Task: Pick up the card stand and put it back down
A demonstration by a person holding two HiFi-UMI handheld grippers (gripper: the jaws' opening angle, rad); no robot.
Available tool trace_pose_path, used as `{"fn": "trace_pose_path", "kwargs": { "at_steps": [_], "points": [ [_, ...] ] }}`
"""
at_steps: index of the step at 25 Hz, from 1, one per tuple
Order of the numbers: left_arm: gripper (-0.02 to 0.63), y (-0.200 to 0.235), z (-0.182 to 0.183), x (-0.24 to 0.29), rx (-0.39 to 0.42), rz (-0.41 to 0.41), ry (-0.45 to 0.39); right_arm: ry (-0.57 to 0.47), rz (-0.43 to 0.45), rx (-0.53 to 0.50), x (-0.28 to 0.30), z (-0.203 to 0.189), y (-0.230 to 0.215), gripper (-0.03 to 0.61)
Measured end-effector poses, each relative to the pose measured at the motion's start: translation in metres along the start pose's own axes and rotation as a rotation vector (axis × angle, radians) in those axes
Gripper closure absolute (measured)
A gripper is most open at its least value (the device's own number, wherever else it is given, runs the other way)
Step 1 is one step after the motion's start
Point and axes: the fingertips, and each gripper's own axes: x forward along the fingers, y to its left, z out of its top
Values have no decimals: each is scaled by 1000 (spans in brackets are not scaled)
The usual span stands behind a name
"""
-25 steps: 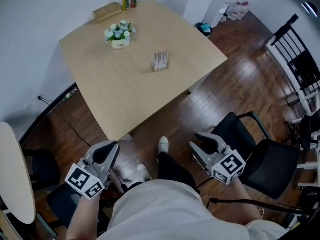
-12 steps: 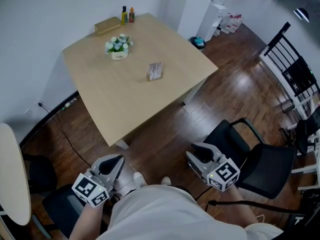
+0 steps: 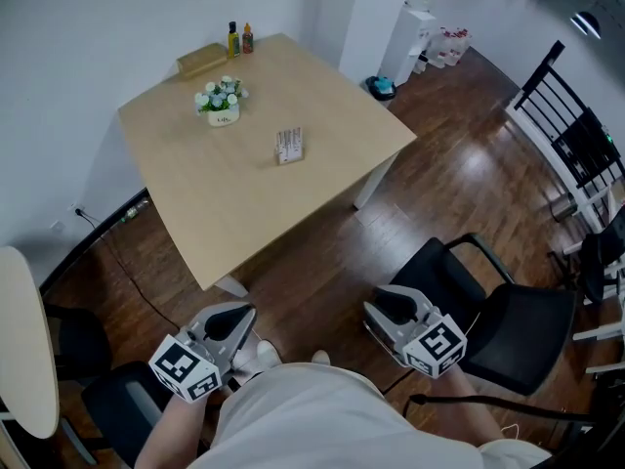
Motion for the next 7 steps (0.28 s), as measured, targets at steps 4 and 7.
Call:
{"fn": "trace_pose_path", "kwargs": {
  "at_steps": [4,7],
  "points": [
    [610,-2,1,5,-8,14,1,-2,18,-9,-1,0,-3,472],
    [611,-8,0,9,-33,13,-4,-5,37,-27,-3,1,-3,472]
  ]
}}
